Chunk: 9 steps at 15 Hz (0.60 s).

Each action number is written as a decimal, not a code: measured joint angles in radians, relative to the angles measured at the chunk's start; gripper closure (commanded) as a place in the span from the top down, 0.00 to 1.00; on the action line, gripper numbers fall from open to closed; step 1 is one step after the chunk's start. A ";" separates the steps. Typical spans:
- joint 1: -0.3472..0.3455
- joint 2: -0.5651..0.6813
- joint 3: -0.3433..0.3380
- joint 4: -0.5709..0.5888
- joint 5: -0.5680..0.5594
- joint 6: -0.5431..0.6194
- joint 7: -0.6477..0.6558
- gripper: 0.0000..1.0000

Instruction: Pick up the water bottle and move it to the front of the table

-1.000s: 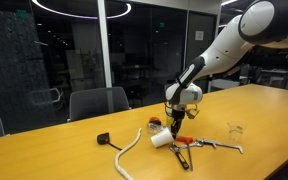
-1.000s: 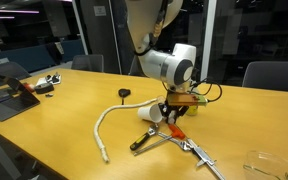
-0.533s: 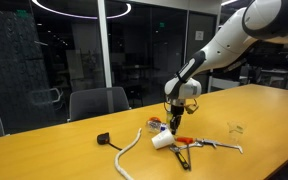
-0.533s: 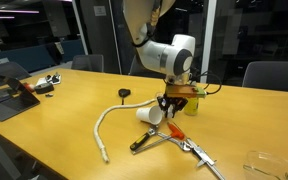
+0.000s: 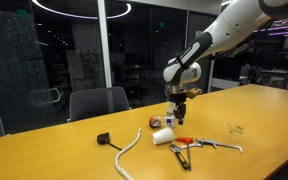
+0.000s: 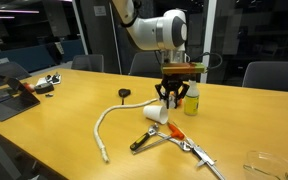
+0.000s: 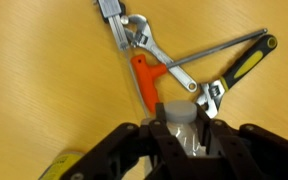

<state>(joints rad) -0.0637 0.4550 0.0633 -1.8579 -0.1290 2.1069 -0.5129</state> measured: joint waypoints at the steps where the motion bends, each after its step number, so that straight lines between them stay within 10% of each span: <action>1: 0.014 -0.012 -0.010 0.000 -0.044 -0.051 0.027 0.08; 9: 0.122 -0.068 -0.026 0.050 -0.318 -0.503 0.126 0.08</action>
<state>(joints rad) 0.0581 0.3867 0.0377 -1.8075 -0.4466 1.6034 -0.3865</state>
